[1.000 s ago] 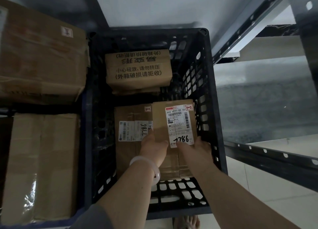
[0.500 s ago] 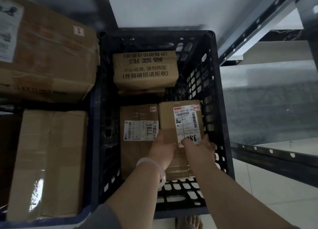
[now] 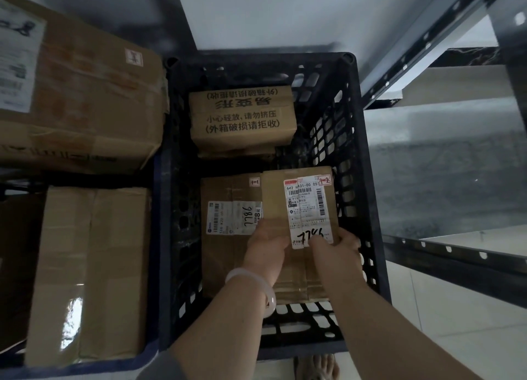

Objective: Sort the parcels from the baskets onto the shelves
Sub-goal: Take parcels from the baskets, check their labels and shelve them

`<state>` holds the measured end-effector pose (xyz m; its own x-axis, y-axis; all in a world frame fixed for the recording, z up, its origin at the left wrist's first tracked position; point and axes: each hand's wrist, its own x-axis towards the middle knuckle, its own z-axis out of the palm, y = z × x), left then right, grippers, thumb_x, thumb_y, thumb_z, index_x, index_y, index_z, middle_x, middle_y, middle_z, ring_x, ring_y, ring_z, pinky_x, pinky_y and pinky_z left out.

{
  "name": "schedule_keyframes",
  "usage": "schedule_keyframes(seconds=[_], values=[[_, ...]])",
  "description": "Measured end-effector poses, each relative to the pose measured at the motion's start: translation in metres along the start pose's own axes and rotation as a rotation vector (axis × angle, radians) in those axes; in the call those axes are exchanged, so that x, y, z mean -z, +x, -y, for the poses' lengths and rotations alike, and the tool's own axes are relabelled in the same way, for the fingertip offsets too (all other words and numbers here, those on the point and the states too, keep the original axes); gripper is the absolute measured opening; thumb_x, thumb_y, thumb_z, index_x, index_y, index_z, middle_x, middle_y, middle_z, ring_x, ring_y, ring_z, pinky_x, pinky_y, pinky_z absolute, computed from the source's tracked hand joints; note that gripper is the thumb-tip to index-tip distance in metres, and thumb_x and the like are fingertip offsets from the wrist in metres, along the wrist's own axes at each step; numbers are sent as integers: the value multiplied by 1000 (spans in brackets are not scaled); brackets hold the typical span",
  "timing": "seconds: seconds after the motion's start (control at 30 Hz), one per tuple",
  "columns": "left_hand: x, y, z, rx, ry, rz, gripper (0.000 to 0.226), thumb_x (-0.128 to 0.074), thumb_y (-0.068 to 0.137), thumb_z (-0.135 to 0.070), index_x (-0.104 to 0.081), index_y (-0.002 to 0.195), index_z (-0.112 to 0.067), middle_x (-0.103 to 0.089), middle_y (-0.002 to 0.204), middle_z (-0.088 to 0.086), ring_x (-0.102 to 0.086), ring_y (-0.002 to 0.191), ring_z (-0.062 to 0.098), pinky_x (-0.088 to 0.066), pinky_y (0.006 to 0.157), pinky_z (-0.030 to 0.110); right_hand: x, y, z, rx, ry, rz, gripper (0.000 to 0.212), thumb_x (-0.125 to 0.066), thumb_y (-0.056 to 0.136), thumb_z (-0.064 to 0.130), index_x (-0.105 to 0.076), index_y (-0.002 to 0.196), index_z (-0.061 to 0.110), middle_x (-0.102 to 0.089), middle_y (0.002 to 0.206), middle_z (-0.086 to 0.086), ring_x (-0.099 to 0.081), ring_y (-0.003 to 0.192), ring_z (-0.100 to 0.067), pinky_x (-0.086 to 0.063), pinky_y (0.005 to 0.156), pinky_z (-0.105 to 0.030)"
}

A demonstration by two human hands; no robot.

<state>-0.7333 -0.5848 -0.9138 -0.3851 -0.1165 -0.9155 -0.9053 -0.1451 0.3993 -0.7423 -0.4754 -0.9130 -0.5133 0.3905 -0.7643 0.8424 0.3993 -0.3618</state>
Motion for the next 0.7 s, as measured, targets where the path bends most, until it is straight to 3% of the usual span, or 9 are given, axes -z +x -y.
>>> schedule_keyframes(seconds=[0.13, 0.2, 0.3, 0.37, 0.47, 0.5, 0.57, 0.63, 0.7], values=[[6, -33, -11, 35, -66, -30, 72, -53, 89, -14, -27, 152, -36, -35, 154, -2, -42, 135, 26, -43, 104, 35, 15, -32, 3, 60, -23, -43, 68, -58, 75, 34, -37, 139, 29, -54, 129, 3, -53, 112, -21, -51, 86, -43], [14, -57, -21, 1, -124, -31, 74, -58, 84, -16, -31, 149, -37, -44, 146, -6, -48, 130, 22, -42, 107, 41, 21, -52, 8, 123, -26, -50, 74, -56, 70, 43, -35, 141, 35, -52, 134, 7, -50, 120, -21, -50, 93, -48], [29, -101, -41, -111, -159, -64, 56, -54, 96, -12, -37, 139, -43, -57, 116, -13, -55, 106, 6, -45, 93, 27, 36, -77, 23, 197, -14, -23, 73, -46, 64, 57, -41, 136, 44, -59, 126, 8, -54, 118, -19, -52, 93, -48], [39, -136, -59, -160, -115, -120, 42, -58, 89, -28, -43, 123, -48, -58, 119, -12, -55, 109, 3, -41, 96, 24, 52, -100, 44, 237, 16, 11, 56, -45, 68, 57, -52, 124, 49, -62, 117, 9, -58, 111, -16, -54, 89, -45], [58, -186, -85, -288, -42, -130, 62, -55, 68, -51, -47, 130, -59, -49, 141, -8, -47, 129, 15, -37, 110, 44, 92, -167, 92, 307, 103, 34, 21, -52, 79, 46, -60, 98, 47, -63, 104, 15, -60, 98, -8, -56, 83, -36], [65, -209, -98, -317, -39, -144, 58, -56, 74, -48, -49, 131, -55, -48, 139, -11, -46, 129, 14, -38, 110, 45, 107, -192, 106, 320, 147, 46, 12, -55, 84, 42, -57, 95, 44, -60, 101, 17, -59, 94, -6, -53, 77, -29], [75, -278, -131, -415, -53, -161, 36, -57, 89, -33, -55, 124, -42, -57, 126, -11, -54, 118, 12, -46, 101, 40, 135, -242, 129, 332, 237, 105, 19, -57, 91, 34, -48, 107, 38, -56, 97, 20, -54, 86, 1, -43, 65, -20], [85, -335, -155, -497, -107, -154, 27, -57, 94, -18, -54, 113, -38, -64, 115, -4, -63, 108, 16, -53, 91, 39, 164, -294, 149, 395, 284, 112, 33, -58, 92, 33, -46, 122, 28, -57, 96, 20, -53, 86, 4, -41, 65, -20], [93, -392, -176, -558, -125, -117, 29, -58, 95, -15, -51, 117, -32, -66, 117, 5, -66, 107, 23, -54, 93, 46, 192, -343, 167, 463, 309, 89, 39, -59, 91, 33, -47, 128, 27, -60, 101, 20, -56, 92, 2, -43, 70, -23]])
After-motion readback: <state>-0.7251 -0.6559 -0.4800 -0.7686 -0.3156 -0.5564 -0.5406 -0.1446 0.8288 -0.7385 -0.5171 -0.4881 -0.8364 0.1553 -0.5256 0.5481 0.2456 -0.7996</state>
